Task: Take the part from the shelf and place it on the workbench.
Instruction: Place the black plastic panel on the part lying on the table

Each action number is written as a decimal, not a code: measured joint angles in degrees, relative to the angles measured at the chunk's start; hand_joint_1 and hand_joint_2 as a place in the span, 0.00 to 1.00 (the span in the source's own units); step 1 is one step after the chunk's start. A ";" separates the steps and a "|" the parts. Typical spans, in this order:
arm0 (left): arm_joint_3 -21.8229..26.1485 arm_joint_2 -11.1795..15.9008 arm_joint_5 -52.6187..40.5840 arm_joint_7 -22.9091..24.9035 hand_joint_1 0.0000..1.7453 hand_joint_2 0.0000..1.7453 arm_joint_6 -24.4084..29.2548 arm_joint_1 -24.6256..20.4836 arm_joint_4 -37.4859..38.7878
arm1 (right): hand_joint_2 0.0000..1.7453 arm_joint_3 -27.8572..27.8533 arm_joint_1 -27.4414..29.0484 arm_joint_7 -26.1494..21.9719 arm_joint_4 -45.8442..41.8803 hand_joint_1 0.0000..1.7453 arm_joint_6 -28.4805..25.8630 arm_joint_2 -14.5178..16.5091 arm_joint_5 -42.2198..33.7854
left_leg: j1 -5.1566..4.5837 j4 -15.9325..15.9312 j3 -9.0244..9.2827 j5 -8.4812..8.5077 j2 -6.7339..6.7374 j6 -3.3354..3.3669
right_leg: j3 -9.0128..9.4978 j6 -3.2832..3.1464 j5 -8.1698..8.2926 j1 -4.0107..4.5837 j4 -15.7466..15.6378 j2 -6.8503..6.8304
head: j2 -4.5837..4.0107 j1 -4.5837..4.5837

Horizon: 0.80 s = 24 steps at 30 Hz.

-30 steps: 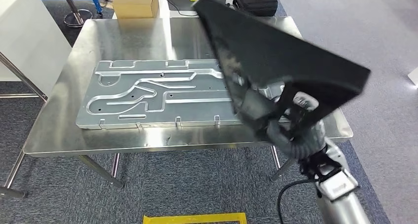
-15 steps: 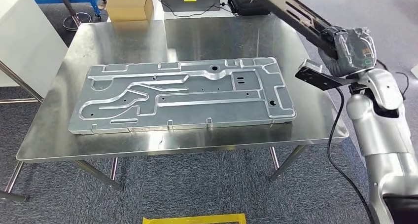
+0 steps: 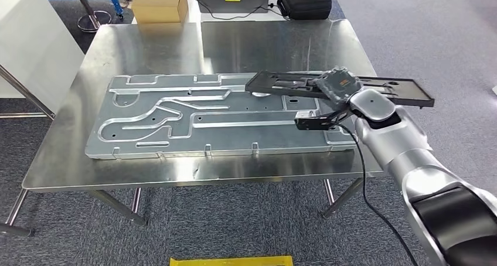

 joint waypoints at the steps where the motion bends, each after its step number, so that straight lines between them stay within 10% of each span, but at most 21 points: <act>1: -0.14 0.04 -0.08 -0.07 0.00 1.00 -0.04 -0.09 0.01 | 1.00 0.42 0.46 -0.42 0.47 0.96 -1.09 0.83 -0.31 | 0.01 0.24 -0.01 -0.27 -0.01 -0.35 | 1.30 -0.03 1.09 0.08 -3.07 0.03 | 0.00 -0.01; 7: -0.54 0.13 -0.55 -0.75 0.00 1.00 0.33 -0.18 0.08 | 1.00 1.84 4.89 -2.24 2.13 0.96 -6.70 5.72 -3.36 | 0.22 1.90 -0.50 -2.13 0.13 -2.38 | 2.77 -2.24 0.96 0.55 -5.95 0.28 | 0.00 -0.22; 11: -0.76 0.15 -0.92 -1.58 0.00 1.00 1.10 -0.13 0.11 | 1.00 1.89 8.00 -3.67 2.74 0.96 -9.08 8.38 -6.45 | 0.17 15.04 -6.93 -7.40 0.22 -2.49 | 3.43 -3.41 0.56 1.14 -6.07 0.31 | 0.00 -0.35; 13: -1.00 0.15 -1.01 -1.87 0.00 1.00 1.26 -0.01 0.11 | 1.00 1.86 9.72 -4.60 3.07 0.96 -10.36 9.25 -7.90 | 0.11 15.06 -7.44 -5.77 0.22 -2.30 | 3.78 -3.63 0.32 1.50 -6.02 0.33 | 0.00 -0.34; 15: -1.22 0.18 -1.00 -2.20 0.00 1.00 1.37 0.04 0.13 | 1.00 1.76 10.87 -5.28 3.30 0.96 -11.64 10.02 -9.03 | -0.01 7.99 -4.38 -1.77 0.22 -1.74 | 4.10 -3.61 0.06 1.71 -5.91 0.44 | 0.00 -0.33; 19: -1.44 0.30 -0.93 -2.58 0.00 1.00 1.48 -0.14 0.15 | 0.00 1.52 12.02 -5.56 3.68 0.00 -12.68 11.05 -9.96 | -0.59 0.55 -0.88 0.20 0.18 -0.87 | 4.04 -2.78 -0.06 1.95 -5.74 0.76 | 0.00 -0.31; 24: -1.51 0.31 -0.85 -3.07 0.00 1.00 1.10 -0.20 0.24 | 0.00 1.01 12.99 -4.96 4.26 0.00 -12.52 11.81 -10.91 | -0.09 -0.57 -0.37 0.99 0.42 0.37 | 1.19 -1.23 -4.17 1.58 0.72 0.56 | 0.00 -0.16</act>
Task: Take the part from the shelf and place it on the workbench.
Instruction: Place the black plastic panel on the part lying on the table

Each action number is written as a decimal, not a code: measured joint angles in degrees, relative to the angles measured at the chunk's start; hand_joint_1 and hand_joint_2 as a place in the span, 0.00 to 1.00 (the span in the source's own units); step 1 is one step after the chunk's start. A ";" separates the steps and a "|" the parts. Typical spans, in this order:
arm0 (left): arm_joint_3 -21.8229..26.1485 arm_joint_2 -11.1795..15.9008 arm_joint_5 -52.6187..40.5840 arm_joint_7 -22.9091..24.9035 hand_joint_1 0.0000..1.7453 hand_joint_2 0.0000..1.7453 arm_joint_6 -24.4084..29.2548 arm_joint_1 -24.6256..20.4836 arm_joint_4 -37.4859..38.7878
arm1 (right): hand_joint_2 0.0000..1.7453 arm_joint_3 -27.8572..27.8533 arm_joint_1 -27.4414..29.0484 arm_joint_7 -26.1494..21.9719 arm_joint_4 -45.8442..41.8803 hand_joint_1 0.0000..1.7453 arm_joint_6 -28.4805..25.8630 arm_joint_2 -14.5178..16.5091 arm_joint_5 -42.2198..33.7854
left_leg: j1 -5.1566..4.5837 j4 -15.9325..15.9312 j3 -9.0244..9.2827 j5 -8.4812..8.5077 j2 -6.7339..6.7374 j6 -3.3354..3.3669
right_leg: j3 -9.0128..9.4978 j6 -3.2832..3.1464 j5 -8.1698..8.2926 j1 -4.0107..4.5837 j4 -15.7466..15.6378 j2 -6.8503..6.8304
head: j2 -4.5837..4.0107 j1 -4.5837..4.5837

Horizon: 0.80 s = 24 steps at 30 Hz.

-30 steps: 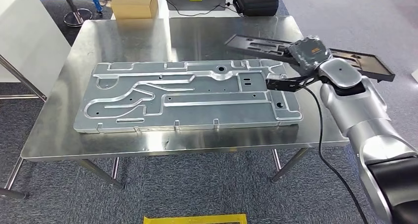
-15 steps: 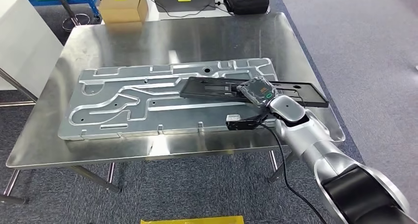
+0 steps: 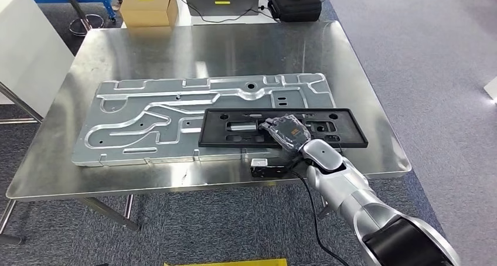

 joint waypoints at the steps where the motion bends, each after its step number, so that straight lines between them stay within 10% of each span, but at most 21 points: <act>1: -0.01 0.01 -0.05 -0.05 0.00 1.00 0.01 0.01 0.00 | 0.00 -0.09 0.25 0.15 0.16 0.00 0.01 0.10 -0.08 | 0.00 0.00 -0.01 0.02 0.02 0.08 | -1.75 0.24 -1.75 -0.17 3.77 -0.02 | 0.00 0.02; 3: -0.03 0.03 -0.12 -0.08 0.00 0.50 0.04 0.06 0.01 | 0.00 -0.24 0.97 0.36 0.49 0.00 -0.02 0.21 -0.14 | 0.03 0.07 -0.02 0.00 -0.01 0.05 | -4.06 0.59 -3.04 -0.57 8.65 -0.11 | 0.00 0.02; 5: -0.07 0.04 -0.11 -0.10 0.00 0.00 0.04 0.11 0.03 | 0.00 -0.35 1.36 0.73 0.75 0.00 -0.23 0.28 -0.19 | 0.08 0.25 -0.01 -0.10 -0.07 -0.10 | -2.47 0.75 -0.46 -0.95 5.52 -0.27 | 0.00 0.02; 9: -0.08 0.08 0.01 -0.15 0.00 0.00 0.07 0.14 0.09 | 0.00 -0.88 1.30 0.97 0.85 0.00 -2.55 0.36 -0.60 | -0.12 0.69 -0.13 -0.46 -0.10 -1.23 | 3.24 0.16 3.59 -0.77 -6.05 -0.43 | 0.00 -0.04; 13: -0.09 0.08 0.23 0.03 0.00 0.00 0.14 0.27 0.14 | 0.00 -1.96 1.35 0.01 0.42 0.00 -6.70 0.37 -1.86 | 0.04 1.49 -0.43 -1.25 -0.08 -2.51 | 3.35 -1.38 3.87 -0.66 -6.70 -0.31 | 0.00 -0.10; 17: -0.09 0.02 0.39 0.30 0.00 0.00 0.15 0.51 0.27 | 0.00 -4.60 2.49 -3.26 -3.96 0.00 -12.59 -0.20 -3.78 | 0.14 14.18 -5.91 -7.83 -0.05 -2.75 | 3.47 -2.33 3.97 -0.45 -6.97 -0.36 | 0.00 -0.14; 19: -0.08 0.02 0.45 0.42 0.00 0.00 0.14 0.69 0.30 | 0.00 -6.11 3.59 -4.34 -6.41 0.00 -13.43 -0.71 -3.99 | 0.12 16.47 -6.90 -7.70 -0.05 -2.69 | 3.55 -2.37 3.93 -0.23 -6.94 -0.33 | 0.00 -0.14; 24: 0.05 0.01 1.44 0.70 0.00 0.00 0.42 0.78 0.36 | 0.00 -14.67 10.63 -10.40 -22.42 0.00 -13.66 -2.49 -2.02 | -0.25 1.71 0.35 -1.36 -0.17 -1.61 | 3.68 -1.71 3.58 0.13 -6.62 -0.31 | 0.00 -0.09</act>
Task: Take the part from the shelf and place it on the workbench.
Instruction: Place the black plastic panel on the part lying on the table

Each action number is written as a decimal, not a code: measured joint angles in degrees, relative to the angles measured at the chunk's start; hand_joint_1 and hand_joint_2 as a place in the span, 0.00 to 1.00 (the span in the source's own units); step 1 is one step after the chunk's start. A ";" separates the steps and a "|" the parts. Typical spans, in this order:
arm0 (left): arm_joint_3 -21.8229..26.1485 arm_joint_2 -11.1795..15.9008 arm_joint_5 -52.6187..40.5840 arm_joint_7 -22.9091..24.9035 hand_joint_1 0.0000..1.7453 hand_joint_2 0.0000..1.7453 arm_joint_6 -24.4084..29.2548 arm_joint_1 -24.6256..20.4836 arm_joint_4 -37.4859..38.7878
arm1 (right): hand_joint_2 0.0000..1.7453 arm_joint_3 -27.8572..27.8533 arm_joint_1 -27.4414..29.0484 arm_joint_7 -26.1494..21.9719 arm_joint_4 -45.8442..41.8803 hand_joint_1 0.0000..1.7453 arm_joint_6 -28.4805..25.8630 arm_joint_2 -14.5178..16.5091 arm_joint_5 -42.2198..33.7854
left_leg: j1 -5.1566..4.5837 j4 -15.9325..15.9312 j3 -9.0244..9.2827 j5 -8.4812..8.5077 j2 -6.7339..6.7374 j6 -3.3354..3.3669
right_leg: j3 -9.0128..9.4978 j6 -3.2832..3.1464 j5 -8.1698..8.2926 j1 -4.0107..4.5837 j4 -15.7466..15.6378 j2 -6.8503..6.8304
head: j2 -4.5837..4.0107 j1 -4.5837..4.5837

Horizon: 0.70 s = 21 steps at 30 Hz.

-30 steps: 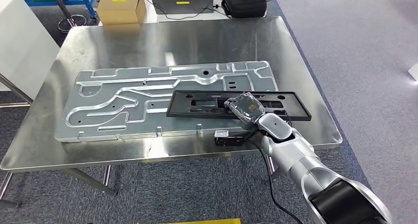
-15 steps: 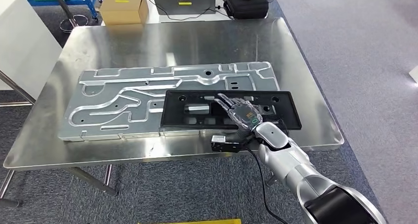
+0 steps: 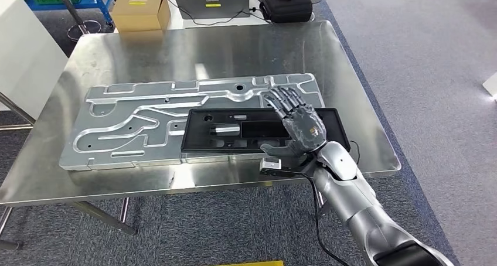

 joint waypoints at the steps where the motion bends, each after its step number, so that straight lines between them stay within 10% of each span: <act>1: 0.07 -0.01 0.19 0.01 0.00 0.00 0.08 0.07 0.01 | 0.00 -2.42 1.68 -1.11 -3.72 0.00 -0.03 -0.33 -0.27 | -0.18 -0.57 0.27 -0.19 -0.06 0.21 | -0.04 0.30 -0.01 0.01 -0.01 -0.04 | 0.00 0.02; 5: 0.37 -0.15 1.06 -0.34 0.00 0.00 -0.16 0.46 0.03 | 0.00 -11.02 9.90 -3.14 -21.28 0.00 -0.08 -2.94 -6.84 | 0.07 -1.42 0.63 0.25 -0.25 1.53 | -0.69 1.66 -1.80 -0.24 2.09 -0.15 | 0.00 0.06; 8: 1.23 -0.39 2.54 -0.81 0.00 0.00 -0.45 0.85 0.04 | 0.00 -20.19 19.19 -3.25 -36.11 0.00 -0.20 -6.08 -17.51 | 0.13 -1.61 0.83 0.15 -0.50 2.22 | -5.36 2.41 -6.91 -0.39 12.05 -0.10 | 0.00 0.09; 10: 2.13 -0.76 3.66 -1.01 0.00 0.00 -0.34 1.29 0.04 | 0.00 -28.63 26.44 -2.97 -41.92 0.00 -0.24 -8.00 -23.69 | 0.12 -1.55 0.97 0.03 -0.75 2.37 | -6.99 2.67 -7.41 -0.53 15.20 -0.11 | 0.00 0.09; 15: 3.68 -1.98 4.13 -0.85 0.00 0.00 0.40 2.22 0.04 | 0.00 -51.95 39.25 -3.16 -41.77 0.00 0.76 -12.00 -28.63 | -0.23 -1.15 1.10 -0.43 -0.95 1.83 | 0.42 2.02 -0.54 -0.36 0.09 -0.40 | 0.00 0.05; 19: 4.40 -2.50 4.34 -0.52 0.00 0.00 0.50 2.08 0.04 | 0.00 -66.70 42.91 -3.22 -30.13 0.00 2.94 -12.56 -16.79 | -0.37 -0.84 1.21 -1.13 -0.77 0.81 | 0.81 0.98 0.31 -0.36 -1.14 -0.47 | 0.00 0.02; 21: 4.71 -2.73 4.48 -0.41 0.00 0.00 0.58 2.05 0.04 | 0.00 -72.75 43.21 -2.34 -21.85 0.00 2.83 -12.24 -9.54 | -0.41 2.52 0.22 -4.53 -0.44 0.36 | 0.54 0.29 0.89 -0.71 -1.61 -0.75 | 0.00 -0.13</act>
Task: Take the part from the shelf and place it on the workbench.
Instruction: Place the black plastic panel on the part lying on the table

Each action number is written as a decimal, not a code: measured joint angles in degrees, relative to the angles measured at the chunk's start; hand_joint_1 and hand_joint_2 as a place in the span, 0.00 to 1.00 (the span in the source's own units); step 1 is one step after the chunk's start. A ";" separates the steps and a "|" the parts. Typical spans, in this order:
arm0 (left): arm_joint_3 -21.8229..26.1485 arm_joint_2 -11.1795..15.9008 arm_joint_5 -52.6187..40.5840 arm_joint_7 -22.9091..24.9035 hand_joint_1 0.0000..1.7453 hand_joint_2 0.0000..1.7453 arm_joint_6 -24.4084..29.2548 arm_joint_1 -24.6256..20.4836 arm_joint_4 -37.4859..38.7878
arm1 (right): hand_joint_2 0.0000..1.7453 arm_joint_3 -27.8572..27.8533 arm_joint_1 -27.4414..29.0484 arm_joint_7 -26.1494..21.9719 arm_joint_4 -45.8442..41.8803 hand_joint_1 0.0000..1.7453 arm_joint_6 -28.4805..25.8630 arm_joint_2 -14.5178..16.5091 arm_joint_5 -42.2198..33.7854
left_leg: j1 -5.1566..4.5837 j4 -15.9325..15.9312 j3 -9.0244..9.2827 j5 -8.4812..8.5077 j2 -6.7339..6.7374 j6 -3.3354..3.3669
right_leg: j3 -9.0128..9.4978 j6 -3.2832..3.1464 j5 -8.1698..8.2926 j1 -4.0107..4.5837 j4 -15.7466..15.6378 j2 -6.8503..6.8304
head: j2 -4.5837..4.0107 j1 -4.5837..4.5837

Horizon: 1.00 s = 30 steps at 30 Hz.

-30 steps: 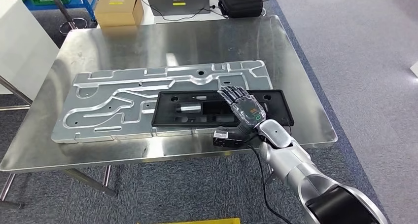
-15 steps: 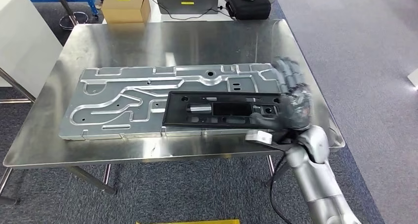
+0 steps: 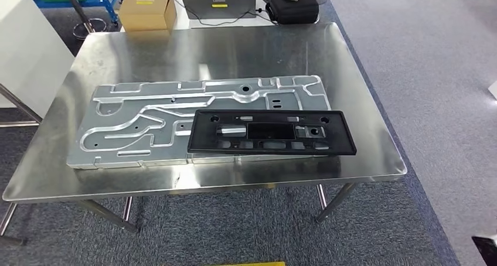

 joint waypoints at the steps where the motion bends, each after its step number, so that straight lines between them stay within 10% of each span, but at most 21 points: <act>1: 0.11 -0.13 0.02 0.05 0.00 0.00 0.06 -0.01 0.00 | 0.00 -2.36 -0.07 1.13 4.10 0.00 -0.17 0.37 3.51 | 0.04 3.13 -0.91 -2.60 0.18 -0.14 | -0.29 -0.19 0.24 0.05 -0.02 -0.09 | 0.00 -0.08; 4: 0.35 -0.37 -0.01 0.14 0.00 0.00 0.32 -0.09 0.00 | 0.00 -7.45 -0.53 6.01 16.08 0.00 0.42 2.42 12.62 | 0.07 10.58 -1.90 -7.46 0.34 -0.33 | -1.62 -0.36 1.21 0.16 0.06 -0.17 | 0.00 -0.16; 9: 0.60 -0.57 -0.34 -0.03 0.00 0.00 0.67 -0.57 0.00 | 0.00 -10.65 -1.87 17.55 32.70 0.00 8.57 5.93 22.57 | -0.35 -5.33 9.62 -2.54 0.36 0.67 | -3.52 0.36 3.46 0.26 0.30 0.21 | 0.00 -0.10; 13: 0.56 -0.86 -1.64 0.23 0.00 0.00 0.63 -0.64 0.02 | 0.00 -11.25 -3.37 29.53 42.15 0.00 24.98 8.40 25.18 | -0.75 -7.37 9.88 -0.56 0.63 1.76 | -3.73 1.75 4.78 -0.09 -0.10 0.44 | 0.00 -0.01; 17: 0.20 -1.11 -3.12 1.80 0.00 0.00 0.42 -0.83 0.07 | 0.00 -12.23 -4.63 40.47 47.83 0.00 44.27 10.81 25.14 | -0.57 -7.69 7.25 2.25 1.20 2.75 | -6.36 2.68 -5.26 -0.44 9.14 0.49 | 0.00 0.31; 19: 0.07 -1.45 -3.27 2.51 0.00 0.00 0.69 -0.86 0.09 | 0.00 -12.38 -5.40 42.56 49.45 0.00 48.69 11.57 26.02 | -0.65 -7.31 5.56 3.31 1.51 2.61 | -6.87 3.16 -7.79 -0.66 15.42 0.47 | 0.00 0.33; 22: 0.01 -2.46 -3.39 3.13 0.00 0.00 1.34 -1.16 0.18 | 0.00 -12.25 -6.25 44.25 50.70 0.00 51.66 12.00 27.90 | -0.53 -6.00 2.83 4.53 1.66 2.05 | -1.24 3.54 -4.30 -1.11 12.29 0.46 | 0.00 0.33; 25: -0.05 -3.50 -3.40 3.74 0.00 0.00 1.87 -1.45 0.36 | 0.00 -11.88 -7.06 44.32 51.23 0.00 52.45 11.93 28.73 | -0.51 -4.44 0.77 5.25 1.62 1.14 | 6.45 2.87 -5.32 -0.83 1.58 0.63 | 0.00 0.30; 27: -0.10 -4.13 -3.38 4.38 0.00 0.00 2.05 -1.63 0.55 | 0.00 -11.64 -7.34 43.74 51.38 0.00 51.92 11.73 28.90 | -0.46 -4.16 0.27 5.98 1.62 0.36 | 6.94 1.81 -5.86 -0.41 -0.32 0.68 | 0.00 0.22; 30: -0.19 -5.04 -3.48 5.57 0.00 0.00 2.57 -1.67 0.81 | 0.75 -11.37 -7.40 42.40 51.46 0.00 51.13 10.99 29.11 | -0.11 -1.78 -0.95 3.32 1.37 -0.51 | 5.57 0.28 -4.27 -0.46 -0.60 0.16 | 0.00 0.11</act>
